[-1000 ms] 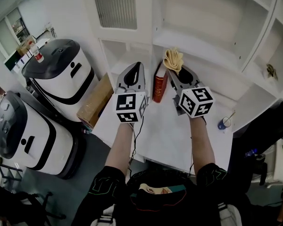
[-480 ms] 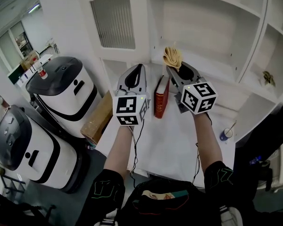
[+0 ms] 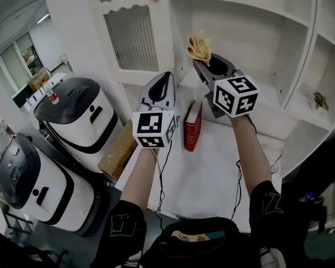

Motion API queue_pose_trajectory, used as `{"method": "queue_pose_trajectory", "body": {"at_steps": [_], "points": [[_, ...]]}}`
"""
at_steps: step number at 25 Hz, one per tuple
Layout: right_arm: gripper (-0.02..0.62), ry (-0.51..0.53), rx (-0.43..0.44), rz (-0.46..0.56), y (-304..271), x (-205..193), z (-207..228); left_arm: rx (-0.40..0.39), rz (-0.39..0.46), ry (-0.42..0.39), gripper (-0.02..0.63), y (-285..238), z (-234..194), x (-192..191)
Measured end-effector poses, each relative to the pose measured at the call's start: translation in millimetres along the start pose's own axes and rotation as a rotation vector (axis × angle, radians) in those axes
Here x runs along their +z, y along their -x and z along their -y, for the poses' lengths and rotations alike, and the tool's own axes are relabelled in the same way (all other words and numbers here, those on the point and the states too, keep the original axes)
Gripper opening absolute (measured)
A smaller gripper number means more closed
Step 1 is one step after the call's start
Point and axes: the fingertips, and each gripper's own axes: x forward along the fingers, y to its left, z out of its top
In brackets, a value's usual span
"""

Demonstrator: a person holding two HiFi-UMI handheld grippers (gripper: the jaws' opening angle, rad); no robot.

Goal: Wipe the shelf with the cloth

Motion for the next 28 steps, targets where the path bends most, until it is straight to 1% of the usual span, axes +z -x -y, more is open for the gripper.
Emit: {"method": "queue_pose_trajectory", "body": {"at_steps": [4, 9, 15, 20, 25, 28], "points": [[0.118, 0.007, 0.01, 0.013, -20, 16, 11, 0.005, 0.017, -0.022, 0.0, -11, -7, 11], [0.118, 0.03, -0.008, 0.008, -50, 30, 31, -0.004, 0.028, -0.048, 0.0, -22, -10, 22], [0.118, 0.043, -0.034, -0.012, -88, 43, 53, 0.004, 0.032, -0.048, 0.0, -30, -20, 30], [0.118, 0.062, -0.044, -0.025, -112, 53, 60, 0.001, 0.034, -0.092, 0.0, -34, -21, 36], [0.118, 0.046, -0.055, -0.018, -126, 63, 65, 0.005, 0.04, -0.104, 0.0, -37, -24, 42], [0.118, 0.04, -0.039, -0.013, -129, 72, 59, 0.0, 0.037, -0.108, 0.0, -36, -23, 41]]}}
